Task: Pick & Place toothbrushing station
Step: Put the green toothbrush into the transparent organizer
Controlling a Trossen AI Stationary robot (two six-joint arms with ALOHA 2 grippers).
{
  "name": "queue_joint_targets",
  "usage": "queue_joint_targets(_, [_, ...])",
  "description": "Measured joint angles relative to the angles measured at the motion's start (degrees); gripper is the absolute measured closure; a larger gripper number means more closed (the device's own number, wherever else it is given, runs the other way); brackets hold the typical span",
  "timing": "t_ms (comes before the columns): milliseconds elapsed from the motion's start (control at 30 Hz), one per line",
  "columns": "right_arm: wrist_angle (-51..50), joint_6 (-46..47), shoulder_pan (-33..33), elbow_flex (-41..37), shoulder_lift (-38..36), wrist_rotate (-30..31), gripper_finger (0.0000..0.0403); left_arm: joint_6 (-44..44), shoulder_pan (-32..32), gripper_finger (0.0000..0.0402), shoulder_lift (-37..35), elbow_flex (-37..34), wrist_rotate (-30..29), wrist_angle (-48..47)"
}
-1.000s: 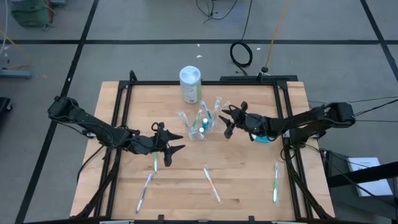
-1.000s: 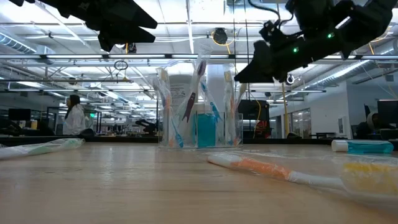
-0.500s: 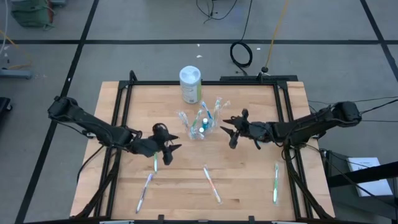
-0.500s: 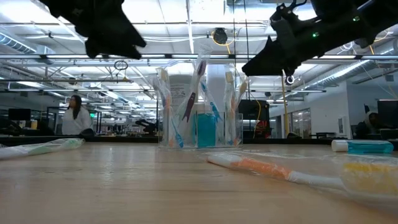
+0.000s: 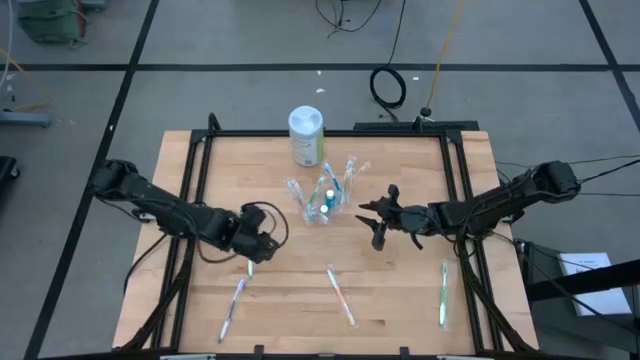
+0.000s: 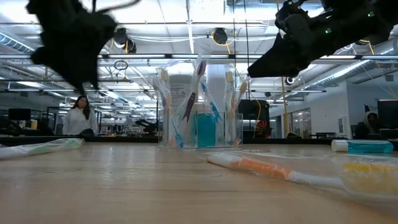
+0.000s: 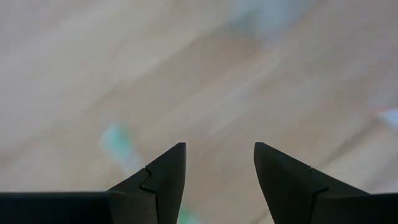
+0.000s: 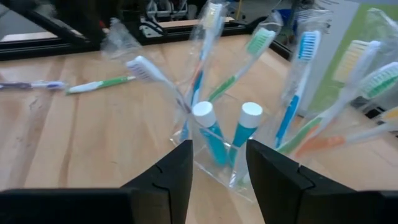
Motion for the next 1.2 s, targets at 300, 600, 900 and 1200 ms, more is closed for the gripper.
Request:
queue_joint_targets(300, [-0.09,-0.01,2.66,0.00,0.01,0.00,0.0264,-19.03,0.34,0.0206,5.97,-1.54,7.56,-12.93])
queue_joint_targets(600, [-0.16,1.64,2.91,0.02,0.00,0.04,0.0264,-19.78,2.76,0.0206,9.88,-4.63,11.04,-3.75])
queue_joint_targets(900, [-0.30,1.64,2.89,0.04,0.00,0.01,0.0264,-18.70,5.07,0.0206,10.15,-11.94,15.08,3.41])
queue_joint_targets(1200, [-0.29,1.49,2.89,0.04,0.01,0.01,0.0264,-14.96,5.08,0.0206,10.53,-9.70,12.89,3.10])
